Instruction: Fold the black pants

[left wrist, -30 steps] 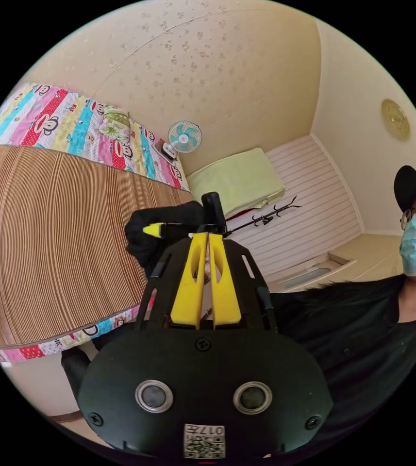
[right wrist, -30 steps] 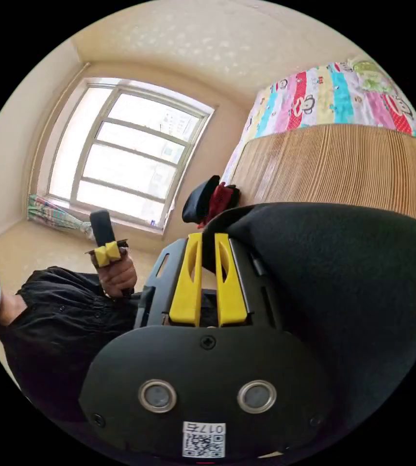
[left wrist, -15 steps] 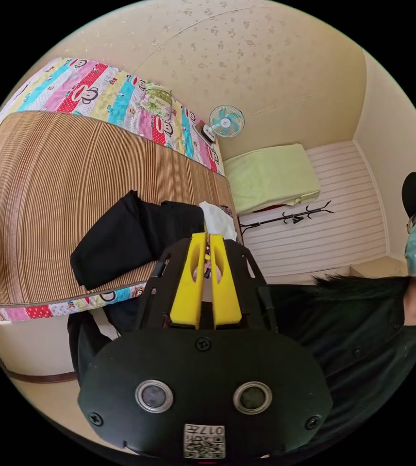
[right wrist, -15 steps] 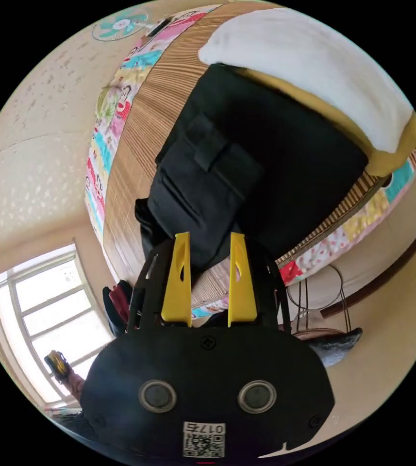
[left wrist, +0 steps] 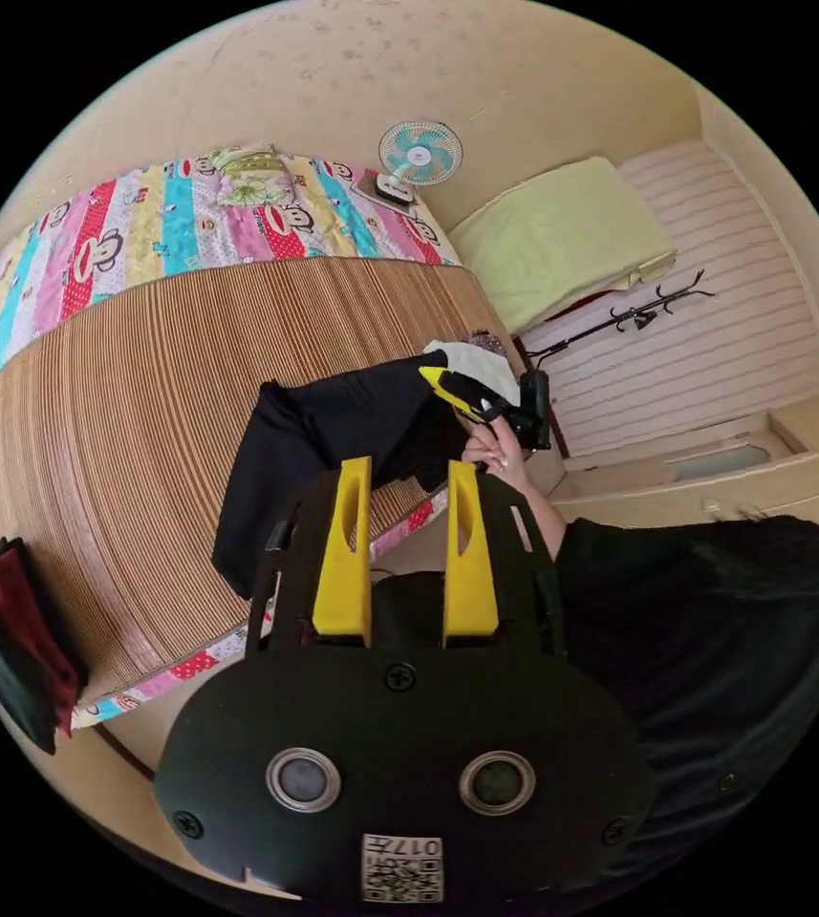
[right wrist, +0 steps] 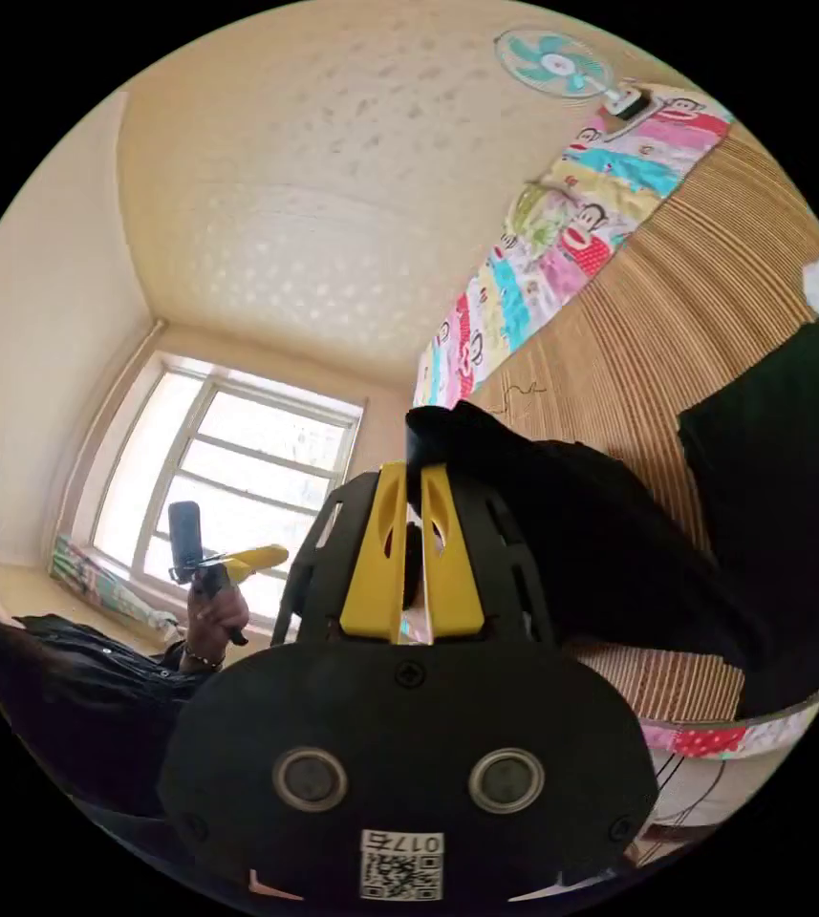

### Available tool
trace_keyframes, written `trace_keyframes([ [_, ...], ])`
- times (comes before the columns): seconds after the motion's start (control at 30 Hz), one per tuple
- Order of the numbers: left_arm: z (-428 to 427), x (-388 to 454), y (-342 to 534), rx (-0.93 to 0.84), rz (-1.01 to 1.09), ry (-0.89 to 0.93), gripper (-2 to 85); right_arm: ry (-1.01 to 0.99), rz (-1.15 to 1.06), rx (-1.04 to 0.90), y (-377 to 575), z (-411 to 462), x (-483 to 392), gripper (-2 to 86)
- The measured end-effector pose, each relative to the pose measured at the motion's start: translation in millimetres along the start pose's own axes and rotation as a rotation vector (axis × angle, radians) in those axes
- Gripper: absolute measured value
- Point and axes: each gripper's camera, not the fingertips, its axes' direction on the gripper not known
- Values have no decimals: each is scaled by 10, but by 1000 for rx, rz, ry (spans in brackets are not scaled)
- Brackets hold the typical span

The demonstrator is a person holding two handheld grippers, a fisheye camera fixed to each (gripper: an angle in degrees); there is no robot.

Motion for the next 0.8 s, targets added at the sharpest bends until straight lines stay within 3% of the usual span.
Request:
trace_keyframes([
  [0.1,291,360,11,-8,108,-208,165,-39,-189,-122,193,562,-952,26],
  [0.2,452,591,121,34,112,-382,147,-98,-383,-171,420,811,-1793,25],
  [0.27,95,744,345,263,35,-536,78,-140,-505,-157,634,810,-2286,26],
  [0.43,-956,1002,768,582,179,-308,25,-275,-725,7,1010,238,-2777,26],
  [0.53,-1703,882,894,717,93,-70,20,-291,-823,180,1366,-220,-2780,38],
  [0.63,-2236,801,1018,815,85,139,20,-85,-830,324,1830,-416,-2493,62],
  [0.8,-2927,1396,1178,891,265,81,21,241,-797,237,2621,-116,-1830,133],
])
